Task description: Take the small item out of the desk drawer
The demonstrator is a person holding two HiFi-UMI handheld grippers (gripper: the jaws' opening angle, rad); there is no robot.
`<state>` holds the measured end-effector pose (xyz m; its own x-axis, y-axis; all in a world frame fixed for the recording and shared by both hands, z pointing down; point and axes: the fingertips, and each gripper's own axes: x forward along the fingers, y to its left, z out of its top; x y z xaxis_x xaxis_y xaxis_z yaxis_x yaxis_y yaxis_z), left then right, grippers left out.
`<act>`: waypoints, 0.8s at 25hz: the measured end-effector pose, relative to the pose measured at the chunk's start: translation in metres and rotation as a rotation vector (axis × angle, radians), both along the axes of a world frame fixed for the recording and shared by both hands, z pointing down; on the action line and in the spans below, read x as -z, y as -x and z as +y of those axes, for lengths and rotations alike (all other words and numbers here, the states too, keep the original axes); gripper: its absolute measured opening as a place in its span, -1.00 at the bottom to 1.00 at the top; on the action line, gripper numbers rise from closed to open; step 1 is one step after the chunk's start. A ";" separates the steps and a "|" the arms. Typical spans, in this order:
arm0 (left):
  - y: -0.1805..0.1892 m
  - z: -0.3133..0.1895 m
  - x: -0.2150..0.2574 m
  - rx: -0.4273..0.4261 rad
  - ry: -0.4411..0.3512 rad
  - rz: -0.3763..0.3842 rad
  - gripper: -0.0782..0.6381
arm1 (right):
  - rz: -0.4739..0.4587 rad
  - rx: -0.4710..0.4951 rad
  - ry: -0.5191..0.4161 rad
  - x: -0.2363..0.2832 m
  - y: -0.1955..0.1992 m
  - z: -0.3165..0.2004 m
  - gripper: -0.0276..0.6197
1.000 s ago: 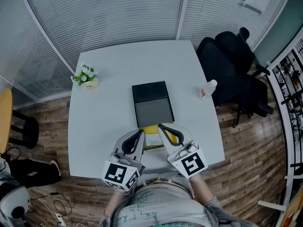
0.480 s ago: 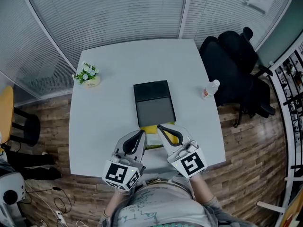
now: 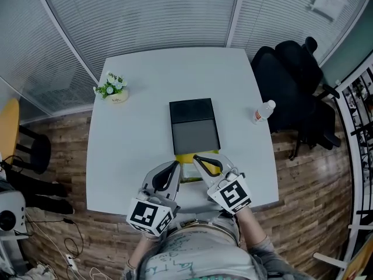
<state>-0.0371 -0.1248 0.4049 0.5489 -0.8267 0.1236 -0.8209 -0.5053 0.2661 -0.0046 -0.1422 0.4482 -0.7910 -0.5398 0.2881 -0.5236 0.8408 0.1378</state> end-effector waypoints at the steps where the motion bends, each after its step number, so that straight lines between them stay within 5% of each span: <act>1: 0.001 0.001 0.001 0.004 0.004 0.006 -0.79 | 0.017 0.003 0.008 -0.006 0.000 -0.001 -0.91; 20: 0.022 0.018 -0.019 0.046 0.068 0.028 -0.79 | 0.304 0.073 0.260 -0.139 -0.007 0.000 -0.91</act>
